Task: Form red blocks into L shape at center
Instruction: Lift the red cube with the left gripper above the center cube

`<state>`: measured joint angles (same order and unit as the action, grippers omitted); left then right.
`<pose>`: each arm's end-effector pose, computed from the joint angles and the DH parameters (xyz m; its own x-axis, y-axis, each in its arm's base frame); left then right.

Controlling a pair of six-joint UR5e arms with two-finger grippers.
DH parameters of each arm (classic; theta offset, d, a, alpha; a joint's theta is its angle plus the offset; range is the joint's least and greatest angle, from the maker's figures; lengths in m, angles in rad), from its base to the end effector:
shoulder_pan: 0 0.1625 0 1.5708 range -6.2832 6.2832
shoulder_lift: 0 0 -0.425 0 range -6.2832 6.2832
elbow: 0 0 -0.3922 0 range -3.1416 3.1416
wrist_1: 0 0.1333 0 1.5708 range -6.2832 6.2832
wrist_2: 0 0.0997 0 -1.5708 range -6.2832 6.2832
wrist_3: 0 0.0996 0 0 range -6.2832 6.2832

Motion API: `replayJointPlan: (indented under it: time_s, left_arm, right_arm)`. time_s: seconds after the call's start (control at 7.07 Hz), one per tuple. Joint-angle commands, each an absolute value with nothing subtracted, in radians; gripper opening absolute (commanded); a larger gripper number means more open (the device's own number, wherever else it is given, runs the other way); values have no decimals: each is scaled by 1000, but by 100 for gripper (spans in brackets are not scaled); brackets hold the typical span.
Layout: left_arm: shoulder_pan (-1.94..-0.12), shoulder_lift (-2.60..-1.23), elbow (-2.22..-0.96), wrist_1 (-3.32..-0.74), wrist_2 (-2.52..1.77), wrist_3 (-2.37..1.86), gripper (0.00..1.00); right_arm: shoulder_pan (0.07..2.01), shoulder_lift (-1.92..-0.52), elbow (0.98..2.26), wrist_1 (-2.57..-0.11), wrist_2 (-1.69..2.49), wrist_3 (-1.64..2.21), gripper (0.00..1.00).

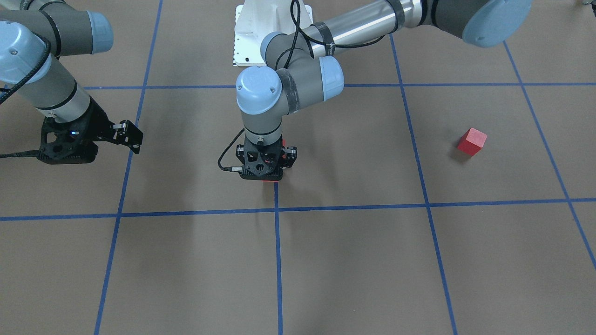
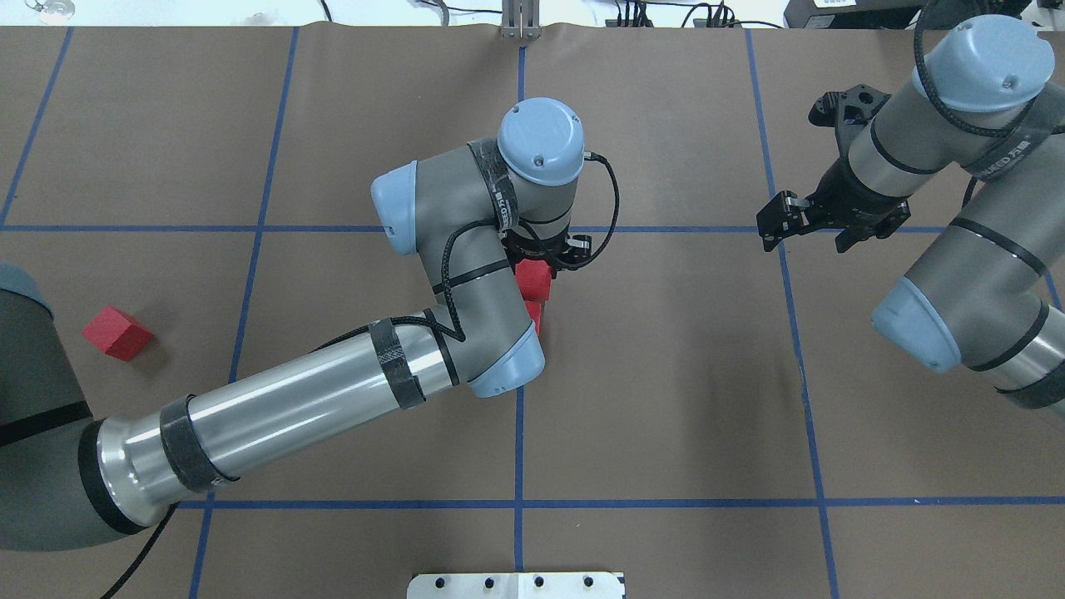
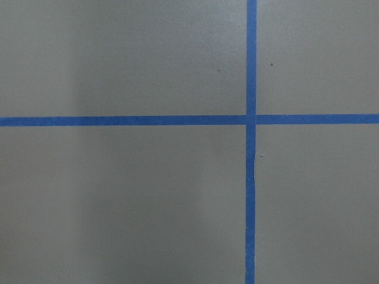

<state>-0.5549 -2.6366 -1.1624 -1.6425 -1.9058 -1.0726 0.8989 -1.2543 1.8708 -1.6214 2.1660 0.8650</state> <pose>0.6435 -0.5172 0.1322 0.7056 0.0936 -0.7024 -0.0293 0.9943 0.1030 -0.3008 -0.5027 0.3558 0.6989 0.0159 0.7151 -0.0100 0.9999 -0.0124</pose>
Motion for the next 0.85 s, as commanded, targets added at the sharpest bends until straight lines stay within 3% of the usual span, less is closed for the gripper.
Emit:
replayJointPlan:
  time_s: [0.0,0.71]
  left_arm:
    - [-555,-2634,-1163,-1640,-1905,-1071,0]
    - [-555,-2628,-1163,-1635,-1905,-1078,0]
  right_arm:
    - [899,-1255,1871,-1621,2166,865,100]
    - [897,-1253,1870,-1621,2164,865,100]
